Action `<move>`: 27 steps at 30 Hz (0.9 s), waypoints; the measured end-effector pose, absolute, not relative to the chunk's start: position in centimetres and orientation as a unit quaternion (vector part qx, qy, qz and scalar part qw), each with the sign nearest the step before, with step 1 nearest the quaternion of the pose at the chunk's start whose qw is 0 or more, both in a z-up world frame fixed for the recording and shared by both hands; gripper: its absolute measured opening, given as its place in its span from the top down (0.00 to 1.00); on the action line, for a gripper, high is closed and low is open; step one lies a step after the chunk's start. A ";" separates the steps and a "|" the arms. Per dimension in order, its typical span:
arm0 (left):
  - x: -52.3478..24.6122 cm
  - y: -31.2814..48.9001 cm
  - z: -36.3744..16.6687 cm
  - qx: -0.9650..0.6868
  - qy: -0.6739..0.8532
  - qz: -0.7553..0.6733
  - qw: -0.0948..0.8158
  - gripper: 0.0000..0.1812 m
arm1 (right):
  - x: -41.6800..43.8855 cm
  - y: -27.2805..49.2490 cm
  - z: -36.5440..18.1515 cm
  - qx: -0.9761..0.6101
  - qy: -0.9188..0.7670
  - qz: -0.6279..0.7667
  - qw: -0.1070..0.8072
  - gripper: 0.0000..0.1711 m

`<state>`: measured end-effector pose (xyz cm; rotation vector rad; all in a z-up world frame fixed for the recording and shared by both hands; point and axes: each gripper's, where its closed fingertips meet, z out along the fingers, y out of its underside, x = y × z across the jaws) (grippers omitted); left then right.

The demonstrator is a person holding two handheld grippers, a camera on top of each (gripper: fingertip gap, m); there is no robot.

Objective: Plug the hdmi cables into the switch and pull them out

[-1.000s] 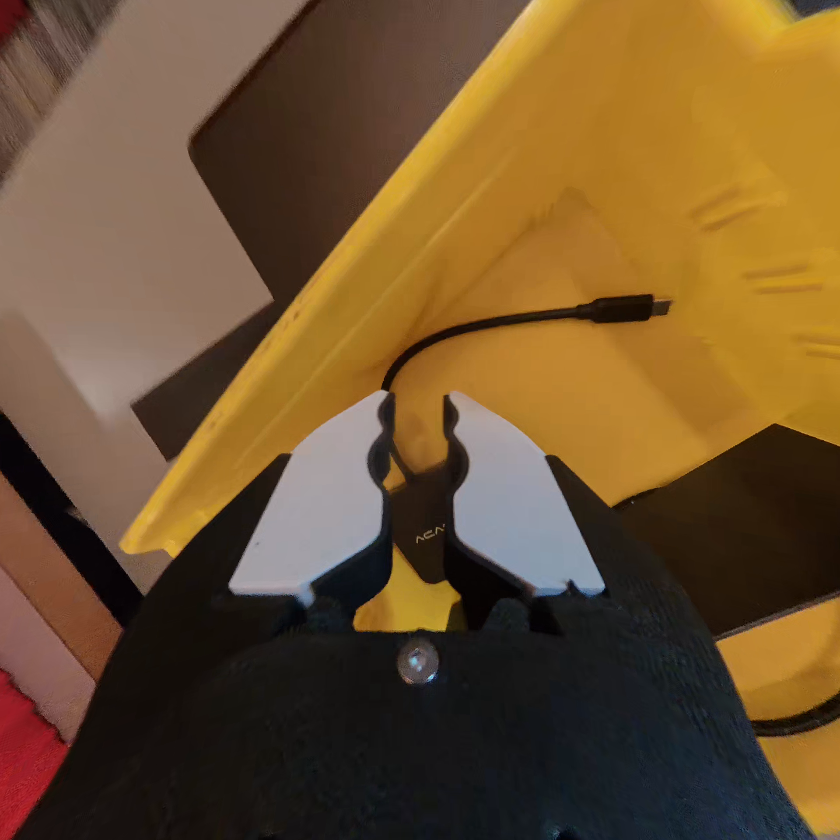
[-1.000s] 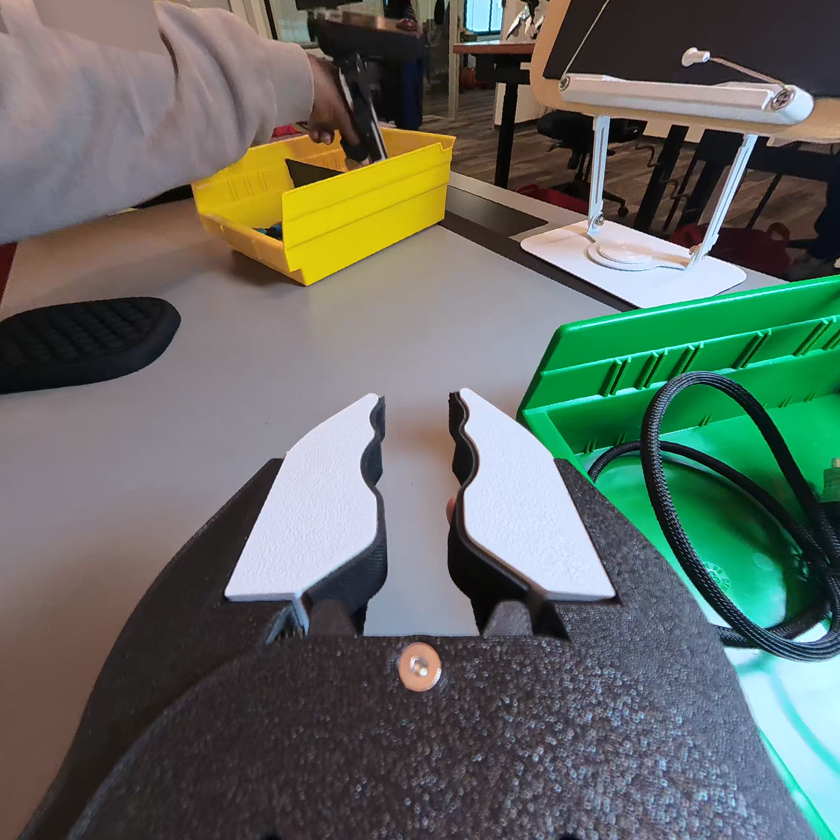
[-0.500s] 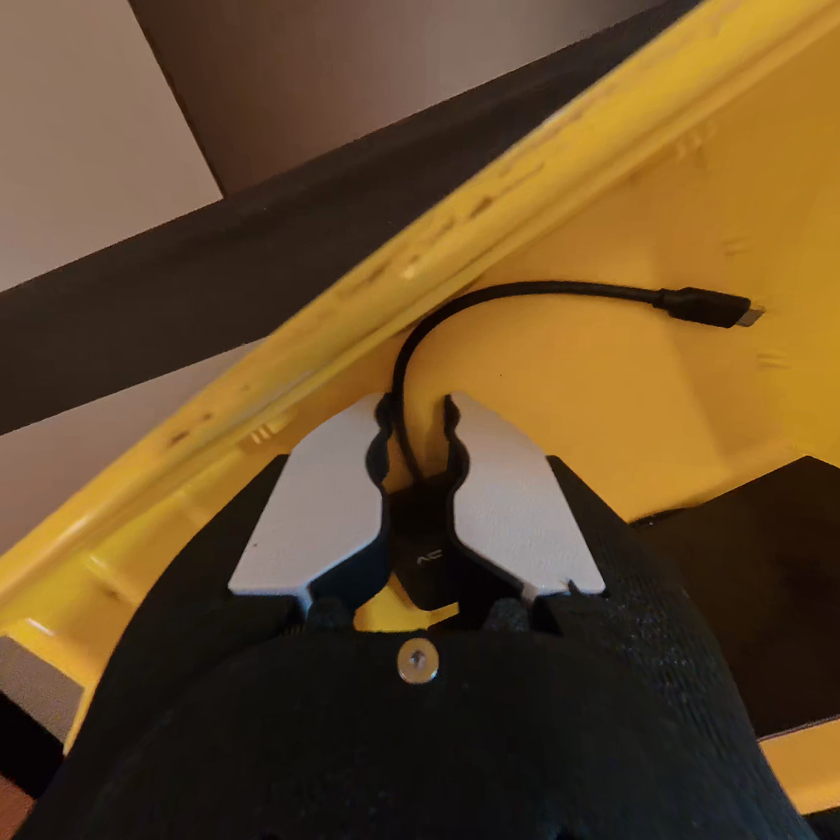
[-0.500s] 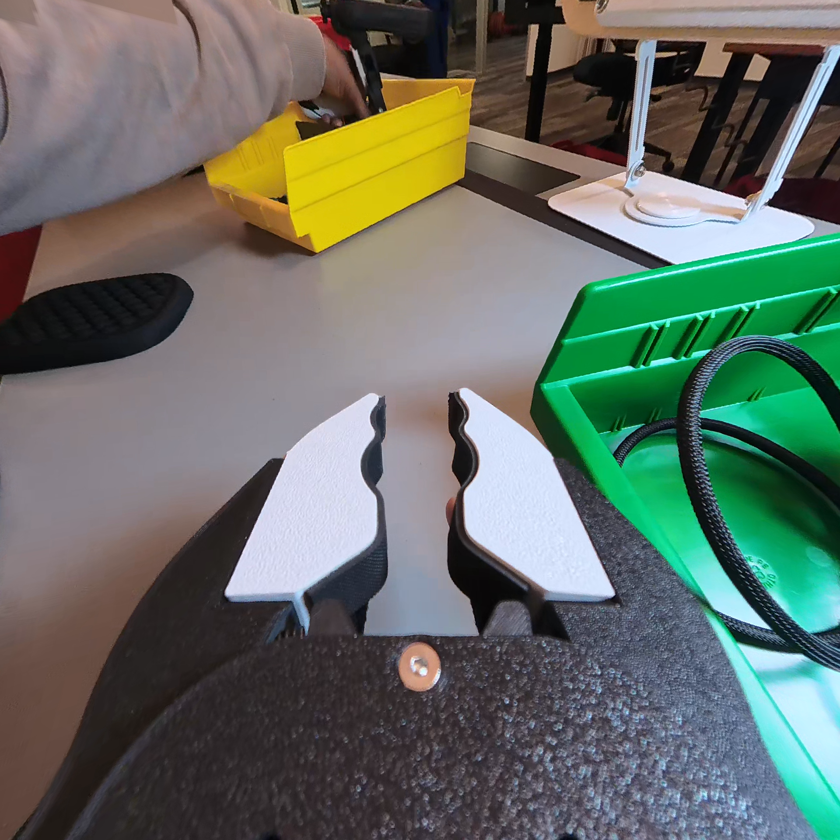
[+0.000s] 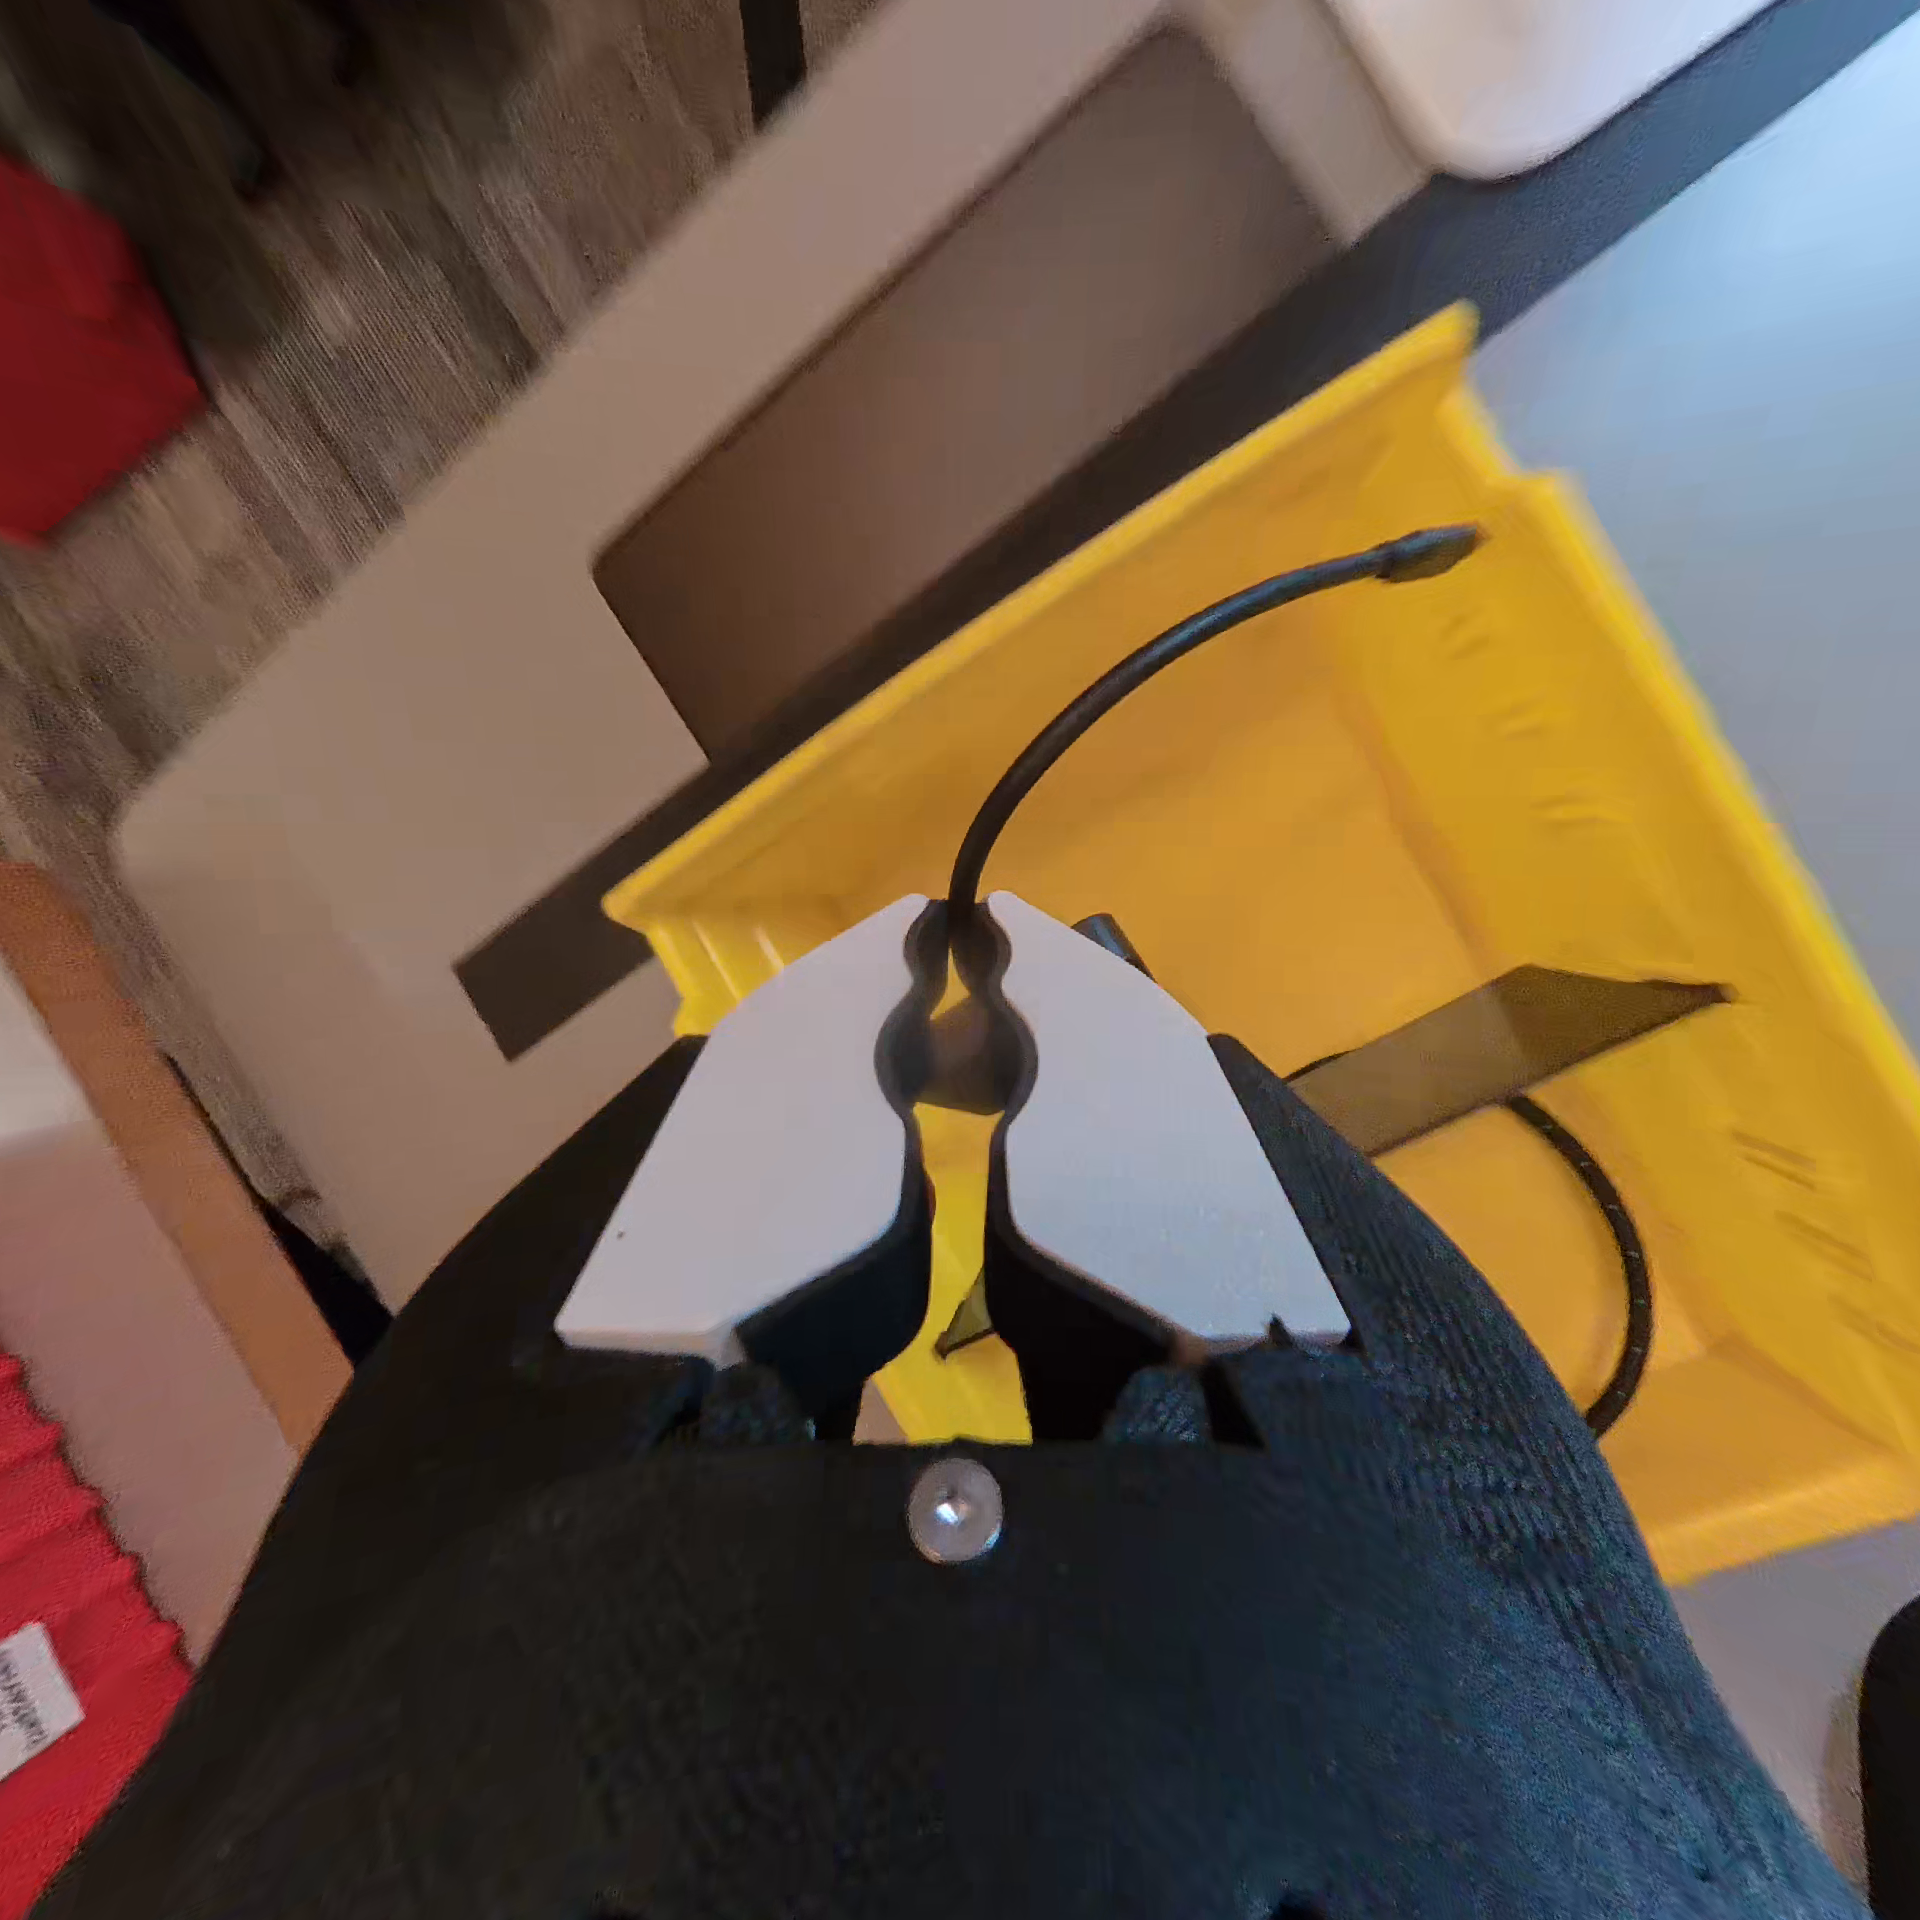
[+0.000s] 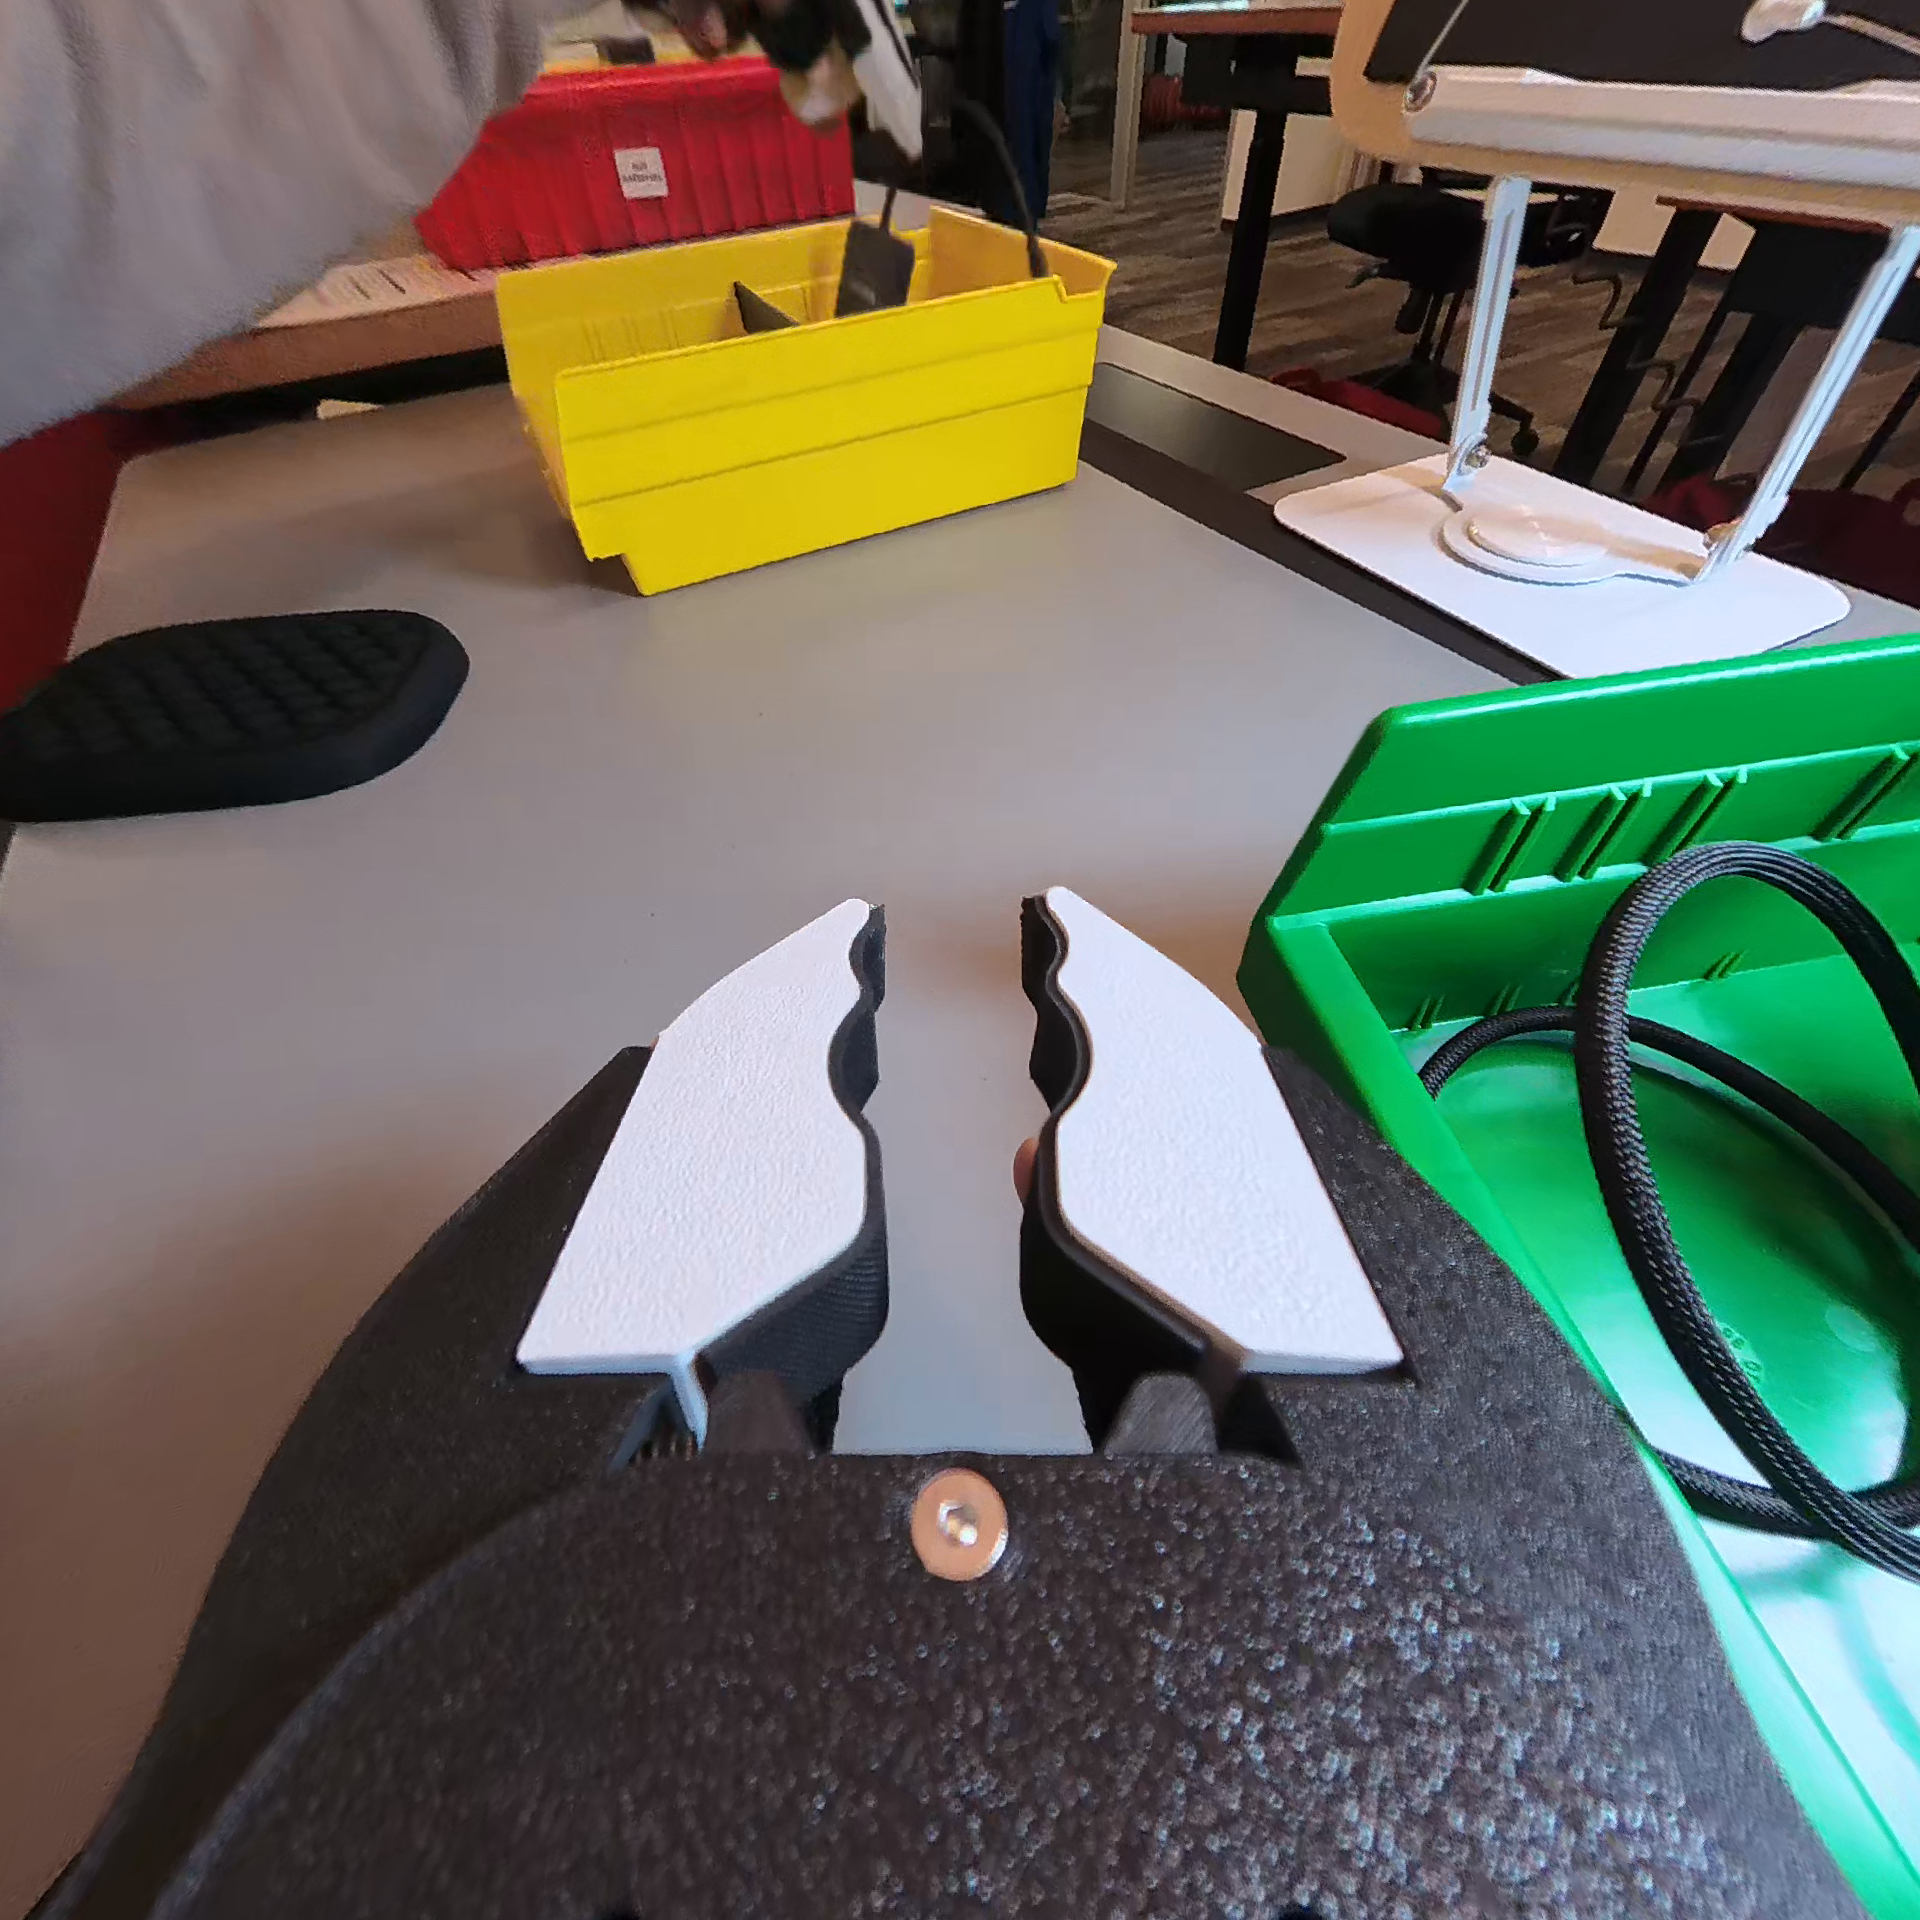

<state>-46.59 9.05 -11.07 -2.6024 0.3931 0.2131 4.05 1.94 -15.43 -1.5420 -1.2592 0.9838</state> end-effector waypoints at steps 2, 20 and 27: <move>-45.0 8.9 -7.1 -0.935 0.160 0.083 0.306 0.97 | 3.9 1.7 -15.2 -0.617 -0.511 0.396 0.449 0.85; -11.4 -1.6 0.6 -0.670 0.153 -0.404 0.604 0.97 | -7.3 -4.4 -8.6 -0.529 -0.506 0.344 0.589 0.71; -11.2 -1.3 -6.3 -0.689 0.104 -0.466 0.545 0.95 | -6.2 -3.3 -11.1 -0.531 -0.538 0.404 0.515 0.92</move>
